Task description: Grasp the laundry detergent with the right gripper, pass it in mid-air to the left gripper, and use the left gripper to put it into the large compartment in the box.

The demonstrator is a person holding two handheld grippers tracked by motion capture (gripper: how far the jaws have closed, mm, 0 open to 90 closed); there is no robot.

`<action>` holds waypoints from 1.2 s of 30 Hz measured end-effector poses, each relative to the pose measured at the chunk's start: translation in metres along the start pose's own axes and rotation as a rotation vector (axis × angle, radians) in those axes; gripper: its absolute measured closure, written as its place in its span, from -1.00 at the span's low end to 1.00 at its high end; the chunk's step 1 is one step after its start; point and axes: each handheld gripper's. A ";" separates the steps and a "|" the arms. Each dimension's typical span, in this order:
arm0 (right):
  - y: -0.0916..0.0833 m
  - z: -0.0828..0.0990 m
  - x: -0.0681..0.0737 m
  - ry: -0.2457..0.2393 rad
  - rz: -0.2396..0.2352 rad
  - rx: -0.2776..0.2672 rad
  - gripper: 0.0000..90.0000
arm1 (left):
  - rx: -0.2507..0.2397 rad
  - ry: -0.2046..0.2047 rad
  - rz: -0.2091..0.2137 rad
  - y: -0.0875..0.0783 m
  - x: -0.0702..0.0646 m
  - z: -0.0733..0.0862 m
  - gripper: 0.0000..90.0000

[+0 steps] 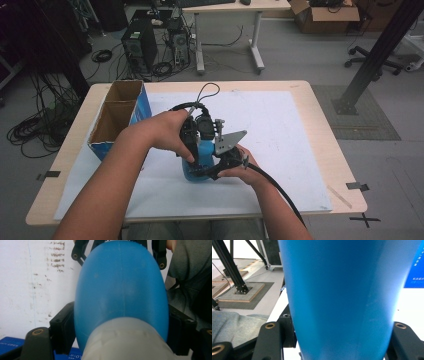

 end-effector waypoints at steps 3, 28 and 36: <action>0.000 0.000 0.000 0.001 0.000 -0.001 -0.06 | -0.001 0.001 0.001 0.000 0.000 0.000 -0.39; 0.003 0.000 0.002 -0.006 -0.003 0.009 -0.06 | 0.041 0.025 0.005 -0.002 0.001 -0.002 -0.16; 0.003 -0.003 0.002 -0.019 0.001 -0.008 -0.07 | 0.054 0.027 -0.007 -0.007 0.001 -0.004 -0.15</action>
Point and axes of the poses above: each handheld gripper's, and its own axes: y roughly forward along the jaws, z roughly out of its underside, x roughly to its left, and after that the axes turned 10 degrees about -z, right-handed
